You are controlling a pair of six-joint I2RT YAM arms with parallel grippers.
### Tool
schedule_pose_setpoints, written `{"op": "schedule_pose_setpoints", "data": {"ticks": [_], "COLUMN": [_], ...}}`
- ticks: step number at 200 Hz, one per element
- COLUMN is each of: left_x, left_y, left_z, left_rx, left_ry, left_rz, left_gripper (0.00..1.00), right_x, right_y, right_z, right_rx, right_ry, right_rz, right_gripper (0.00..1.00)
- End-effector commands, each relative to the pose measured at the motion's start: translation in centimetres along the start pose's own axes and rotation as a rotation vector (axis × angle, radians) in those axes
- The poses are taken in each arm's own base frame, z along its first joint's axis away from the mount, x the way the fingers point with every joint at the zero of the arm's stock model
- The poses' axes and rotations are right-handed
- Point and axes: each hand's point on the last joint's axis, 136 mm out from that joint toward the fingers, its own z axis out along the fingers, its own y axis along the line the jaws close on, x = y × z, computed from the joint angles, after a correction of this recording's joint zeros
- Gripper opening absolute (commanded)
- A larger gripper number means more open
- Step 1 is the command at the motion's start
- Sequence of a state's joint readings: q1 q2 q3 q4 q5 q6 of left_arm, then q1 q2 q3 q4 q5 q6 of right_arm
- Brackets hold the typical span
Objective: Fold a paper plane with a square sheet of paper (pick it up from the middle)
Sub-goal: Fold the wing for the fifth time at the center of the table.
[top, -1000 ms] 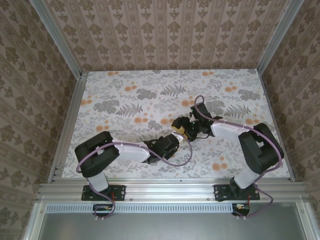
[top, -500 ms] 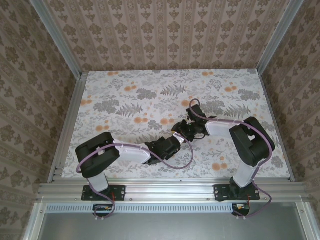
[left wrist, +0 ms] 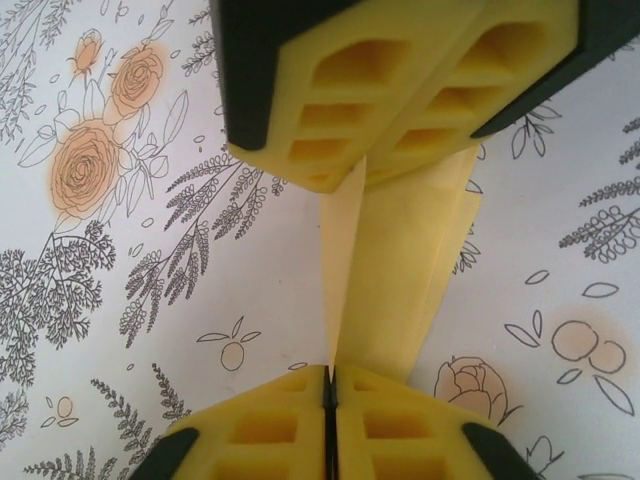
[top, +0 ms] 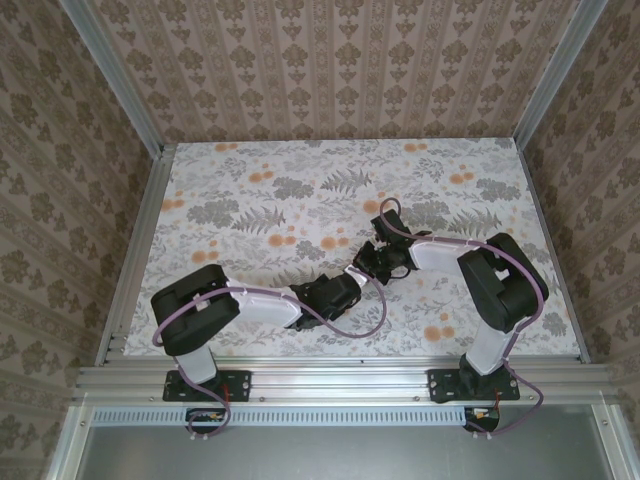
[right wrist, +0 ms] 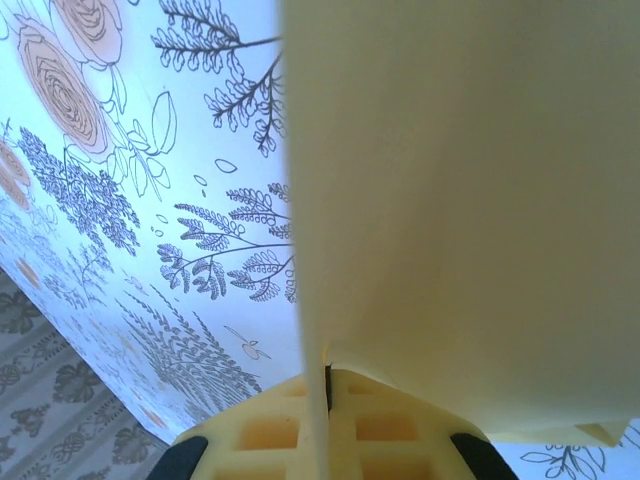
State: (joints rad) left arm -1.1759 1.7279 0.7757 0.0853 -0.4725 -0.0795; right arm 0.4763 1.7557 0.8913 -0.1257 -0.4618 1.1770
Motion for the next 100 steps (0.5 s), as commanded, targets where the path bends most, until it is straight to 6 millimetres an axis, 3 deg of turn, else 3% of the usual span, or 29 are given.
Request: {"op": "schedule_pose_setpoints", "data": {"ticks": [1,25,46,73,100], "left_x": [0.2,0.2,-0.1,-0.3,-0.1], "left_y": [0.6,0.7,0.5,1.2,2.6], "left_z": [-0.8,-2.1,-3.4,-4.2,-4.0], "left_rx": [0.031,0.137,0.288,0.449,0.528], "left_ry": [0.029,0.011,-0.023,-0.045,-0.059], "left_rz": [-0.099,-0.224,-0.353,-0.548,-0.728], "left_gripper": [0.22,0.46,0.57,0.61,0.60], "right_x": [-0.5,-0.6,-0.4,0.5,1.6], "right_y": [-0.5,0.1,1.1,3.4,4.2], "right_z": [0.0,0.1,0.1,-0.4,-1.0], "right_rx": [0.041,-0.001,-0.070,-0.191,-0.227], "right_ry": [-0.028,-0.023,-0.007,0.031,0.065], "right_rz": [-0.024,-0.088,-0.149,-0.279,-0.414], "right_gripper": [0.00,0.00,0.00,0.00,0.01]}}
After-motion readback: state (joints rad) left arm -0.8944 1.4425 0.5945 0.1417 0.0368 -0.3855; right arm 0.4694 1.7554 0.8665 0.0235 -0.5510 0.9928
